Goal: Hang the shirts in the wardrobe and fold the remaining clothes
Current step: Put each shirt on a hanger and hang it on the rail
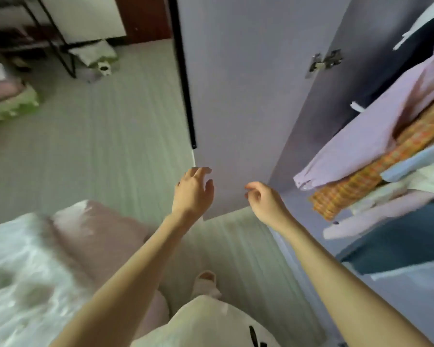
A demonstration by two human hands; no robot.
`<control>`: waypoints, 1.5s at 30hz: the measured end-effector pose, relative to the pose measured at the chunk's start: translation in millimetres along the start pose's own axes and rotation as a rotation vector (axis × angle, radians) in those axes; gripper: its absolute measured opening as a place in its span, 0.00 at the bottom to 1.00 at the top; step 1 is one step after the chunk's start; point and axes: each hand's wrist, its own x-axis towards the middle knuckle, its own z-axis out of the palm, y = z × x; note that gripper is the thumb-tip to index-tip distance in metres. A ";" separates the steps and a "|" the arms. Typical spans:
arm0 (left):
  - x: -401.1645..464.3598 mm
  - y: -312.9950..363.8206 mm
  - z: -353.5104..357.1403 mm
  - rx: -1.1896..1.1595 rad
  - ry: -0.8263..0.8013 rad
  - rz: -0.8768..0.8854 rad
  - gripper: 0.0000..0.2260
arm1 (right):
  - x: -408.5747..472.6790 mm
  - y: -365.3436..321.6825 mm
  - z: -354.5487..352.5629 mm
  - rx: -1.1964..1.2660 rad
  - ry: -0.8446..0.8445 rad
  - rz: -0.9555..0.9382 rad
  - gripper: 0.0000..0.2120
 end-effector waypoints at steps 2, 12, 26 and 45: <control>-35.6 -42.4 -14.6 0.008 0.028 -0.142 0.15 | -7.1 -13.9 42.5 -0.001 -0.154 -0.060 0.14; -222.5 -244.1 -126.9 0.069 0.332 -0.761 0.15 | -75.2 -147.5 266.3 -0.110 -0.716 -0.393 0.13; -227.0 -580.5 -213.0 0.308 0.033 -0.881 0.32 | -62.7 -265.2 568.5 -0.362 -0.910 -0.416 0.17; -250.0 -618.1 -151.2 0.089 -0.011 -0.578 0.13 | -24.9 -310.1 733.7 -0.203 -1.020 -0.305 0.43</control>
